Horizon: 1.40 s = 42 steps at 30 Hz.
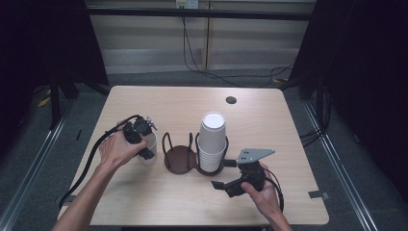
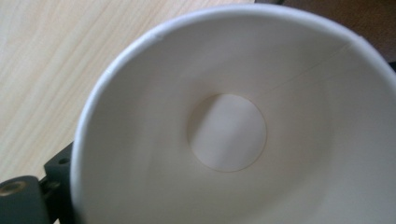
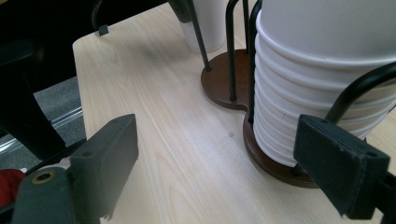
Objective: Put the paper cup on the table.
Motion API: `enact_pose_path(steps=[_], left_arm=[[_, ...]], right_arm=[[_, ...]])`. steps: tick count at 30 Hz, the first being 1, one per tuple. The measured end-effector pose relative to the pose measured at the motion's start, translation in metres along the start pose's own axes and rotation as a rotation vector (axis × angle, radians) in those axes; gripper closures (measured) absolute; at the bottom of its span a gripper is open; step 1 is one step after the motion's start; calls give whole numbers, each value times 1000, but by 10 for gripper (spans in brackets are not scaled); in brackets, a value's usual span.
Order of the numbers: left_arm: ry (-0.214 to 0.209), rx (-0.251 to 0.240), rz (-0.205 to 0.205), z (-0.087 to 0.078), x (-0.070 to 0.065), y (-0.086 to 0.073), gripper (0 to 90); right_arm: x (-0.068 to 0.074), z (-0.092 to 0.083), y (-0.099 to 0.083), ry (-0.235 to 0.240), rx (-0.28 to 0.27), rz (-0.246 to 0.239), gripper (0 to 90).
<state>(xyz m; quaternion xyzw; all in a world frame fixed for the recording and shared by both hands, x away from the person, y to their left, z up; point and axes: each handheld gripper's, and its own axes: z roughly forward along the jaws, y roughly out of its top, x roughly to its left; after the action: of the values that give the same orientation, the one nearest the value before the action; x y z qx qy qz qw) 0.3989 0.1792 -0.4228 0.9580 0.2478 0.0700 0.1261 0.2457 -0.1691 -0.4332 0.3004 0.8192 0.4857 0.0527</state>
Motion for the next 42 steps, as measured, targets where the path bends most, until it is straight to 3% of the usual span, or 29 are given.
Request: enact_pose_path(steps=[10,17,22,26,31,40,42], left_arm=[[-14,-21,-13,3,2,-11,45],[-61,-60,-40,4,7,-25,42],[-86,-77,-47,5,9,-37,96],[-93,-101,-63,5,11,-48,97],[-111,-157,-94,1,13,-64,157],[-100,-265,-112,-6,4,-88,162],[-99,-295,-134,-8,1,-93,166]], right_arm=[[0,0,0,1,-1,1,145],[0,0,0,-1,4,-1,145],[-1,0,0,-2,3,1,146],[0,1,0,-3,4,0,145],[-1,0,-1,-6,2,6,146],[-1,-2,-1,-16,-1,5,146],[-1,-2,-1,-16,-3,6,146]])
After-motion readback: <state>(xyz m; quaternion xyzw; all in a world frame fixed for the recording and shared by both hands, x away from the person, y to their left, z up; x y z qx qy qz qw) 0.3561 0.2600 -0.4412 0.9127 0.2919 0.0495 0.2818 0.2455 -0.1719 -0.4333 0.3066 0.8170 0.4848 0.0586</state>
